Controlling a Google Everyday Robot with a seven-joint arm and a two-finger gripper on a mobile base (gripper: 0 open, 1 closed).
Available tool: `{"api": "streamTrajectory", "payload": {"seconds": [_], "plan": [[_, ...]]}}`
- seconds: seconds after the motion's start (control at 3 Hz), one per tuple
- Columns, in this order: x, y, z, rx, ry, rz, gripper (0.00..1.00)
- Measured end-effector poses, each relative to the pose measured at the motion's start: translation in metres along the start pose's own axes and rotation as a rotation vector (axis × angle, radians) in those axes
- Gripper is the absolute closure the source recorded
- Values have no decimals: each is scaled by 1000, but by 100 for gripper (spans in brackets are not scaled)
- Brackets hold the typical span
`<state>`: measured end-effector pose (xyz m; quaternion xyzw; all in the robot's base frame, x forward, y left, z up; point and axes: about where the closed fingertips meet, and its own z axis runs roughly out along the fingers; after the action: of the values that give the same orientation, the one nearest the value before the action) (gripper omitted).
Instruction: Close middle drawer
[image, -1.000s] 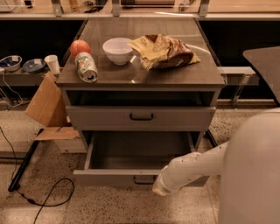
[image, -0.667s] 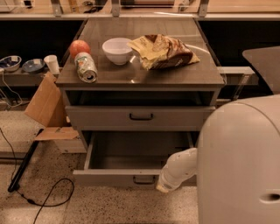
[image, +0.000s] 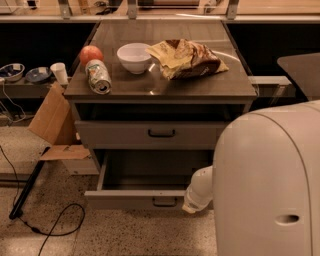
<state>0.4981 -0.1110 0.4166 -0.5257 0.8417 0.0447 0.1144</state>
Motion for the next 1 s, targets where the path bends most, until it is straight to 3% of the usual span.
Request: {"api": "streamTrajectory", "payload": {"seconds": [0.67,1.0], "plan": [[-22,-11,-8,20,-4,-20,6],[-33,-11,-1,9,0,-33,0]]}}
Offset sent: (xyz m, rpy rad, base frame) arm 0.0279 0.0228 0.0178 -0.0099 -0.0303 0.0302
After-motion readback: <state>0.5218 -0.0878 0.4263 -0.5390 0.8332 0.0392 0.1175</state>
